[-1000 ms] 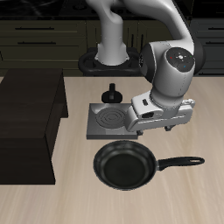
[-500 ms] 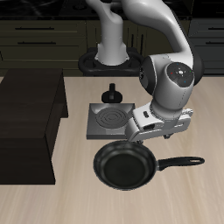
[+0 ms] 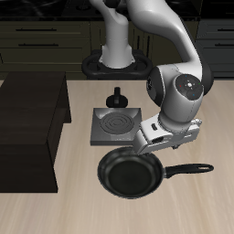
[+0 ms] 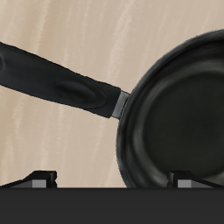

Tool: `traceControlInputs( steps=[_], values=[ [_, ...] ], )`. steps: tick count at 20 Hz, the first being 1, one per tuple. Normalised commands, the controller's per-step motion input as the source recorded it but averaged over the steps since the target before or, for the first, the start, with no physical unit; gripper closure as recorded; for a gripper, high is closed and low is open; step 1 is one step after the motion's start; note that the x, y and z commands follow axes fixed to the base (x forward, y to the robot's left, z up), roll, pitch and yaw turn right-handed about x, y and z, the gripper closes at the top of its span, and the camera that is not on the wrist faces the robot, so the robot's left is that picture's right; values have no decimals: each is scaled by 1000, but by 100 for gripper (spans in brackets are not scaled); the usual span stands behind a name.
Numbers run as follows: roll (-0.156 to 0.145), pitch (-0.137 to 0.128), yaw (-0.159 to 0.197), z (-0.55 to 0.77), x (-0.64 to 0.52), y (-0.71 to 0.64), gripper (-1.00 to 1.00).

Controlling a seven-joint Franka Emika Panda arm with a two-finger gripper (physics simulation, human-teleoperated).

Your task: Place the frypan on top of the shelf

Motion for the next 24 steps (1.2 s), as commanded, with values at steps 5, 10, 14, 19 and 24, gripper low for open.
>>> traceControlInputs(
  steps=[5,10,14,19,24],
  values=[
    [21,5,20,-196,-64,44,-100],
    [16,6,-31,-257,-91,-72,-100],
    [-16,20,-9,-218,2,-97,-100],
    [-20,10,-41,-199,-2,-142,-100],
    [0,61,-37,-289,28,-43,-100]
  ],
)
